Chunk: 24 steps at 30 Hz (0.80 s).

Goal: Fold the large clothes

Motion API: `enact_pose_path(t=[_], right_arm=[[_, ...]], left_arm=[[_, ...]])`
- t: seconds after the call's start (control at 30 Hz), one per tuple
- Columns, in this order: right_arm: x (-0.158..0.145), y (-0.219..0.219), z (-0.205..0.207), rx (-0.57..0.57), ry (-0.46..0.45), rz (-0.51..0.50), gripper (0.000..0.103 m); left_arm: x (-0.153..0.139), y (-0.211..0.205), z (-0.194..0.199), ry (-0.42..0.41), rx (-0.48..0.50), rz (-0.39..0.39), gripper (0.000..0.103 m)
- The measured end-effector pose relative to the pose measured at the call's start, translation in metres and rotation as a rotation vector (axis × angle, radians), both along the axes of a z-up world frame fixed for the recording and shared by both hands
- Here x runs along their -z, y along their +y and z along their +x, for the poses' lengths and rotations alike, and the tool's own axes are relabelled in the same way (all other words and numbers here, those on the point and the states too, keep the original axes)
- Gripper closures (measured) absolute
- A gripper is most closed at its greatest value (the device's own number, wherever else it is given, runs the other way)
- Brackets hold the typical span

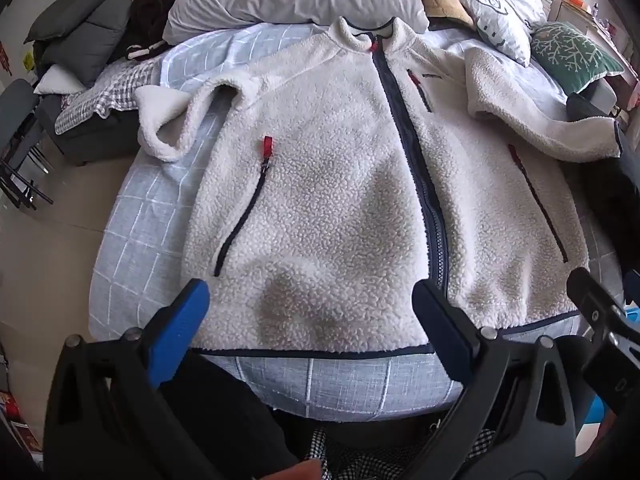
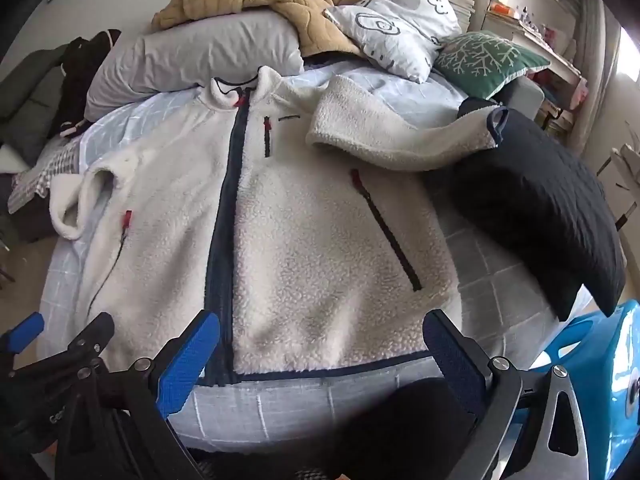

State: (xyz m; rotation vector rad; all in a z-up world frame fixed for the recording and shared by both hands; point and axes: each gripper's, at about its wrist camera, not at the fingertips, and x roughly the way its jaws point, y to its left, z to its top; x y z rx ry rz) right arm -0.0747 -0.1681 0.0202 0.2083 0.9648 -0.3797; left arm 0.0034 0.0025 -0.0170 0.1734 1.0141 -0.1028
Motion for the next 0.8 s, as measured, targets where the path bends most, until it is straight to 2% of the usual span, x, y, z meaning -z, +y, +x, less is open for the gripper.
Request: enact_pose_path(t=[0.8], right_arm=[[-0.0042, -0.0023, -0.0040, 0.020, -0.017, -0.019, 0.000]], left_arm=[[-0.0007, 0.0054, 0.0012, 0.003, 0.000, 0.011, 0.002]])
